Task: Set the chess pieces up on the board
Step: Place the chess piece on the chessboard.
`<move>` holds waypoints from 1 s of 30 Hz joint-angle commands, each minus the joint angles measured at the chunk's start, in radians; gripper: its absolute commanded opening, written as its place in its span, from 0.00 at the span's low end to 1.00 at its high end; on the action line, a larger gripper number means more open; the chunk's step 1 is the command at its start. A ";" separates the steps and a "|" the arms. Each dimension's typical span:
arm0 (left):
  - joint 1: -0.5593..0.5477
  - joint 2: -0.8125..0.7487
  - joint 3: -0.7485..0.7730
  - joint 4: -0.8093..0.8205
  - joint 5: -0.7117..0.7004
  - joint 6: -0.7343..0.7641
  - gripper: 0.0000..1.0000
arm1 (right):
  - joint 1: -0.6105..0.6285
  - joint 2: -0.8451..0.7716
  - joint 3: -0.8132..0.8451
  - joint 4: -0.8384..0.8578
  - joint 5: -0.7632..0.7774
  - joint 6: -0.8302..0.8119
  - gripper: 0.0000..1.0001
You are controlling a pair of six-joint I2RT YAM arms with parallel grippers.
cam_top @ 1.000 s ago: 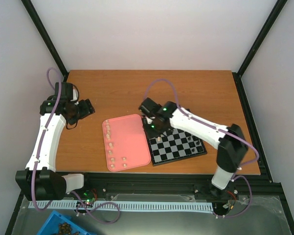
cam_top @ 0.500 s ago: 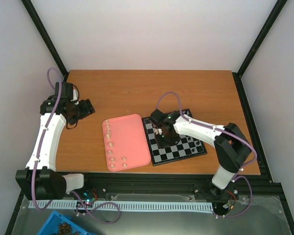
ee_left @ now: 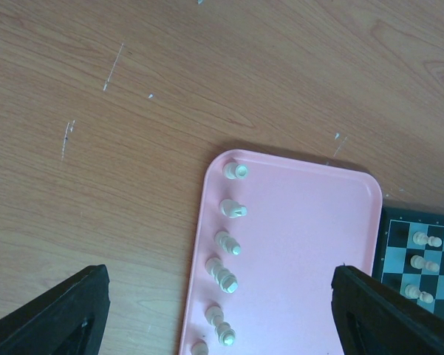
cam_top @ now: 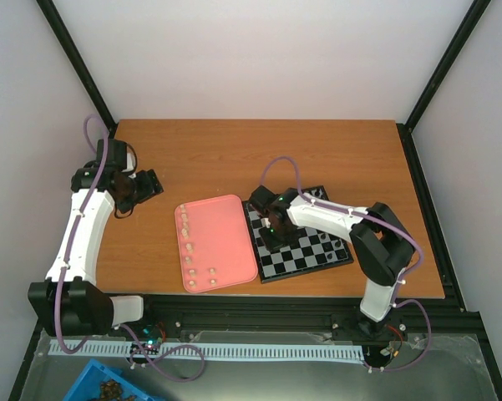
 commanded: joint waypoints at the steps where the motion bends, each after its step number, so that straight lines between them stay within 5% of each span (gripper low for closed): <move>1: 0.004 0.007 0.015 0.008 0.010 0.022 0.84 | -0.003 0.021 0.022 0.014 0.016 -0.005 0.03; 13: 0.004 0.001 0.005 0.005 0.010 0.025 0.84 | -0.003 0.046 0.008 0.020 -0.005 -0.006 0.06; 30: 0.004 -0.005 0.004 0.005 0.016 0.023 0.84 | 0.038 -0.086 0.121 -0.122 0.040 -0.031 0.53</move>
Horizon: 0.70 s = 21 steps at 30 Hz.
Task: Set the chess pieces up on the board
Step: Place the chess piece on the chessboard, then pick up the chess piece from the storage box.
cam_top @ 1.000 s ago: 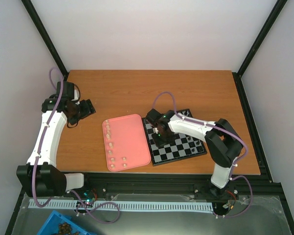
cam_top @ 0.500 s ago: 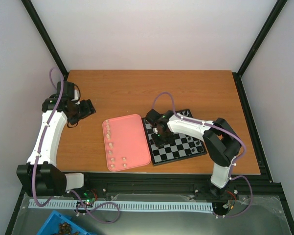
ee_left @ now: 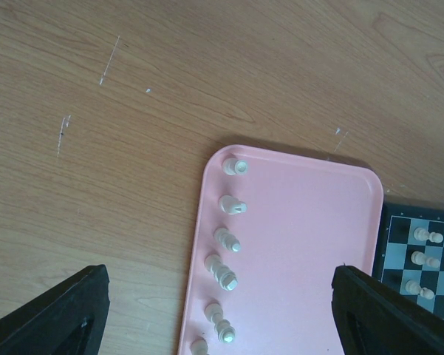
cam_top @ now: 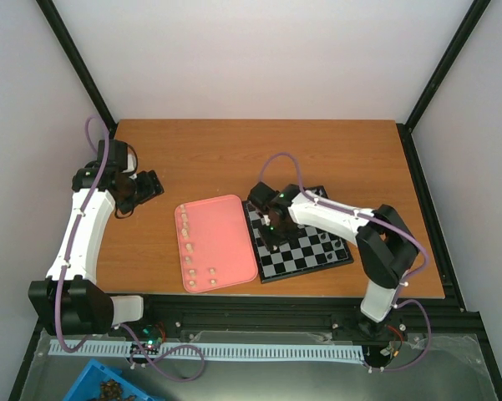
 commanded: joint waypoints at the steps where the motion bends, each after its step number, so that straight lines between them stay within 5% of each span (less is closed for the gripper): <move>1: 0.004 -0.012 0.015 0.003 0.008 0.021 0.84 | 0.046 -0.074 0.154 -0.117 0.051 -0.019 0.54; 21: 0.004 0.008 0.019 0.003 0.016 0.018 0.84 | 0.341 0.360 0.603 -0.096 -0.202 -0.166 0.58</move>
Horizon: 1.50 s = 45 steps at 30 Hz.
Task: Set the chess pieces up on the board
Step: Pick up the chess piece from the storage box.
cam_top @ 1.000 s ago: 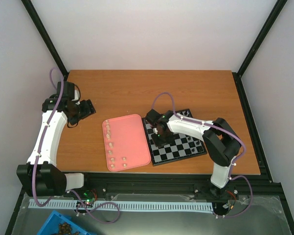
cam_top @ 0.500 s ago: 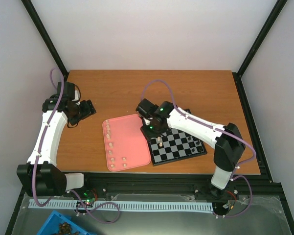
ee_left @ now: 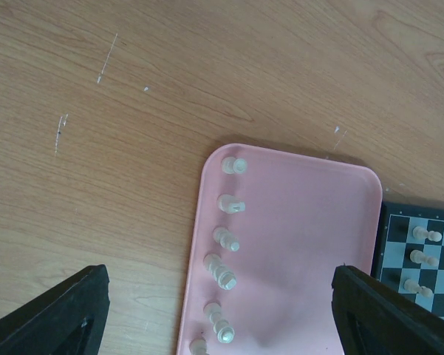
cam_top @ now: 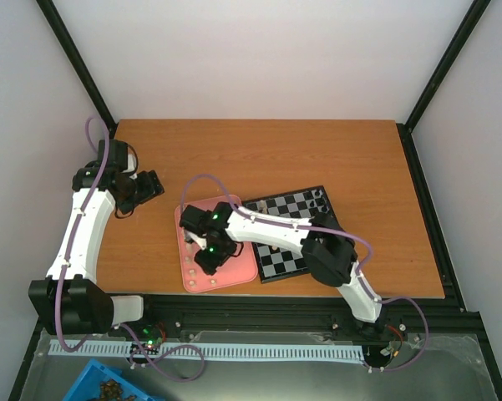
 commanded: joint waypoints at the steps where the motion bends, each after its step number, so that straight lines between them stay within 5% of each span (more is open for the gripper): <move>1: 0.004 0.006 0.017 0.003 0.012 0.019 0.84 | 0.029 0.032 0.066 -0.001 -0.059 -0.038 0.58; 29: 0.004 -0.014 -0.023 0.020 0.040 0.018 0.84 | 0.030 0.164 0.106 -0.037 -0.004 -0.009 0.32; 39: 0.004 -0.023 -0.031 0.020 0.043 0.018 0.84 | 0.029 0.162 0.131 -0.062 0.043 0.003 0.03; 45: 0.004 -0.026 -0.022 0.017 0.041 0.018 0.84 | -0.007 0.034 0.064 -0.069 0.136 0.071 0.03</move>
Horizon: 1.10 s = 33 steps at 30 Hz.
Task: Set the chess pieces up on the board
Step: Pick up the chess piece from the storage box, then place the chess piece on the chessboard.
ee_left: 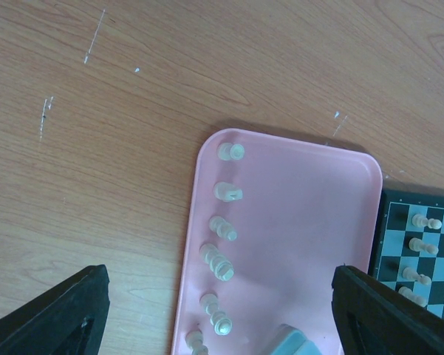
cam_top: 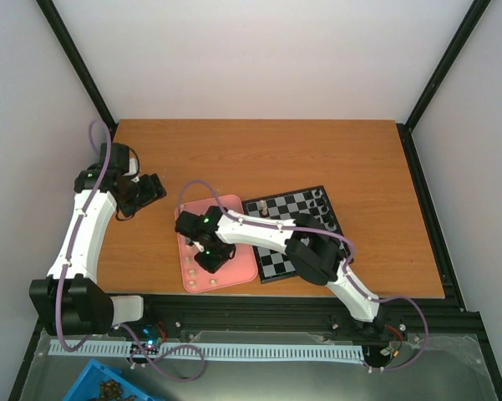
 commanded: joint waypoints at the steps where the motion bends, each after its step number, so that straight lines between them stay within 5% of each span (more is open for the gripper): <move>1: 0.004 -0.025 0.016 0.009 0.011 0.018 0.84 | -0.048 -0.147 -0.073 -0.013 0.085 0.075 0.03; 13: 0.003 -0.004 0.023 0.019 0.011 0.017 0.84 | -0.300 -0.594 -0.650 0.097 0.096 0.191 0.03; 33: 0.004 0.031 0.050 0.012 -0.003 0.024 0.87 | -0.324 -0.534 -0.752 0.208 0.053 0.191 0.03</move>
